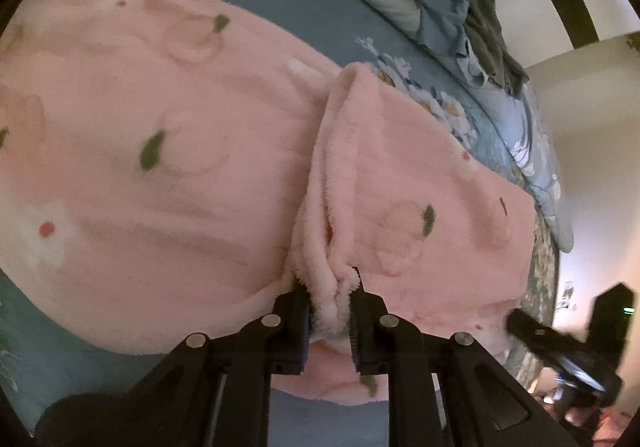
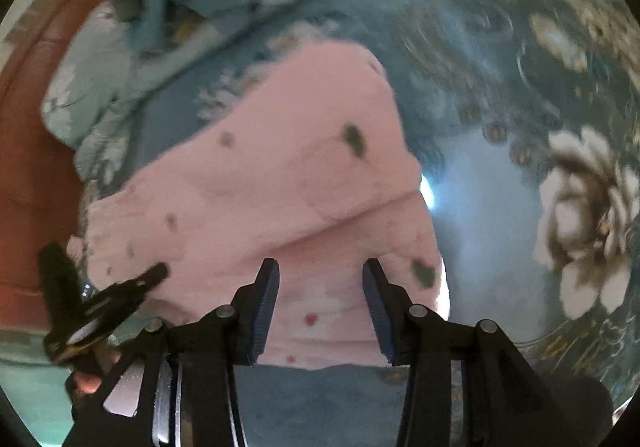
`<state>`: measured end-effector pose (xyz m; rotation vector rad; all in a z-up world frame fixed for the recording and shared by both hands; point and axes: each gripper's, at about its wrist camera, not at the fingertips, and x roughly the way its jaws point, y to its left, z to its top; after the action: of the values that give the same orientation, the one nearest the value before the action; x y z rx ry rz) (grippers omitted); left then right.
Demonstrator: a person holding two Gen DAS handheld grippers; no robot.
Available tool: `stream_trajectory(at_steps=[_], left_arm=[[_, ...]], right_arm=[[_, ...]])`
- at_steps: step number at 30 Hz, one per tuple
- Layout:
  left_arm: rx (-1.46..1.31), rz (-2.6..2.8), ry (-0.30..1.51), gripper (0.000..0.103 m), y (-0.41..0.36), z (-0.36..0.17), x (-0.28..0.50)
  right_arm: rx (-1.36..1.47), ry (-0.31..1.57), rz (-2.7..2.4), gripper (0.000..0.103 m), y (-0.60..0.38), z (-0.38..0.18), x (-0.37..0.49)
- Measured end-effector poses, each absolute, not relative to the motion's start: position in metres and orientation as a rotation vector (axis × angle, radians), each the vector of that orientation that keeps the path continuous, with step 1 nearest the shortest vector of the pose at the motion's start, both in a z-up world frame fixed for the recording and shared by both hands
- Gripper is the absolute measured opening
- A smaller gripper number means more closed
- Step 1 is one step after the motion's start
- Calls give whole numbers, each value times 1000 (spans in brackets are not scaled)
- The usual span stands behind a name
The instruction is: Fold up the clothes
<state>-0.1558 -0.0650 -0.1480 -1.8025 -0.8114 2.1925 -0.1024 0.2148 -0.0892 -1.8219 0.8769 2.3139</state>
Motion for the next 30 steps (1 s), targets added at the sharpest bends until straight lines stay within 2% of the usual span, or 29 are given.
stream_trajectory(at_steps=[4,7,9,11,14,17,22,24,30], left_arm=[[-1814,2186,-815,19,-62,-151,-159],[-1713,2190,-921,22,-79,-136,-148],[-1642,2190,-991,31,-90,-125,-140],[-1571,2188,-1059,49,-101,-115,-132],[-1492,2263,-1148,61,-131,-101,-119],[-1466,2524,-1211,63,-191,-89,-105],[-1576,2682,-1570,64,-295,-130,-76],[-1625,2645,-1607,64,-312,-146,-77],[-1549,2509,-1649,64,-327,-170,-101]], right_arm=[[-1892,887,2230,45,216,-114,-107],[-1872,850,2237,45,211,-106,-109],[-1842,846,2288,45,208,-93,-107],[-1837,840,2325,45,204,-84,-102],[-1854,825,2331,45,203,-79,-95],[-1859,833,2312,45,208,-79,-92],[-1862,833,2301,45,209,-75,-92],[-1866,820,2304,45,206,-74,-96],[-1883,779,2317,45,197,-68,-114]])
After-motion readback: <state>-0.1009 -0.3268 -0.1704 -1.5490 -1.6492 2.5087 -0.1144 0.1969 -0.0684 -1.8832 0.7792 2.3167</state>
